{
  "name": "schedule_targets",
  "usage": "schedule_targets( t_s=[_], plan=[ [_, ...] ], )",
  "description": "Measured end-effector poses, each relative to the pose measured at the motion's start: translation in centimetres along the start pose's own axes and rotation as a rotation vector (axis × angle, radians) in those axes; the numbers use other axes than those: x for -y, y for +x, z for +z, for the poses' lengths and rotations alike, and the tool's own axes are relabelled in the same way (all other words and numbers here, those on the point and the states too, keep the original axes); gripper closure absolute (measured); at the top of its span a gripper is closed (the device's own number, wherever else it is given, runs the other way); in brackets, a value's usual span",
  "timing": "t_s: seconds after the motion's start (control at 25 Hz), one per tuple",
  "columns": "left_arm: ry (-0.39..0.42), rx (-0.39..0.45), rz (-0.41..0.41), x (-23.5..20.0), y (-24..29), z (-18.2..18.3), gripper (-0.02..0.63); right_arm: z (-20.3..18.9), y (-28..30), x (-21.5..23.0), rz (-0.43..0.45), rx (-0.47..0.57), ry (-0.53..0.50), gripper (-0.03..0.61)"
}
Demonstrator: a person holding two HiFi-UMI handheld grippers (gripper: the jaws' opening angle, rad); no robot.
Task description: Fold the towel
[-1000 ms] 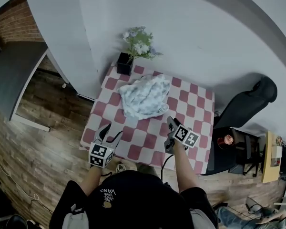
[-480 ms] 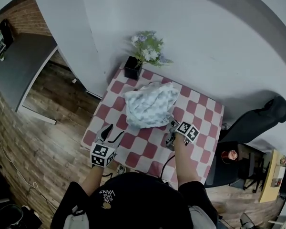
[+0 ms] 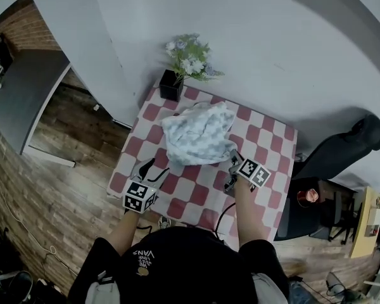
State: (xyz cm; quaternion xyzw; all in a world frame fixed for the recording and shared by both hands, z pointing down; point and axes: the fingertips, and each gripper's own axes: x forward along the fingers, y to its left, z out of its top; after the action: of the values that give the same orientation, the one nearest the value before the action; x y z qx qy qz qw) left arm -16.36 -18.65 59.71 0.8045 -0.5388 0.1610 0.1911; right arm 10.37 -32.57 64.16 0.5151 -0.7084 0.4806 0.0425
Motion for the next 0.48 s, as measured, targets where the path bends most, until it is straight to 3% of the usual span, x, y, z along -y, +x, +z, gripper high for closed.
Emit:
schedule_targets(
  t_s=[0.24,0.48],
  plan=[
    [0.034,-0.005,-0.097,2.3,2.6,0.3,0.382,4.6,-7.6,0.4,0.025,0.203,0.026,0.561],
    [0.076,-0.019,-0.181,5.0,5.5,0.7,0.382,8.0,-16.1,2.8,-0.003,0.387,0.056,0.563]
  ],
)
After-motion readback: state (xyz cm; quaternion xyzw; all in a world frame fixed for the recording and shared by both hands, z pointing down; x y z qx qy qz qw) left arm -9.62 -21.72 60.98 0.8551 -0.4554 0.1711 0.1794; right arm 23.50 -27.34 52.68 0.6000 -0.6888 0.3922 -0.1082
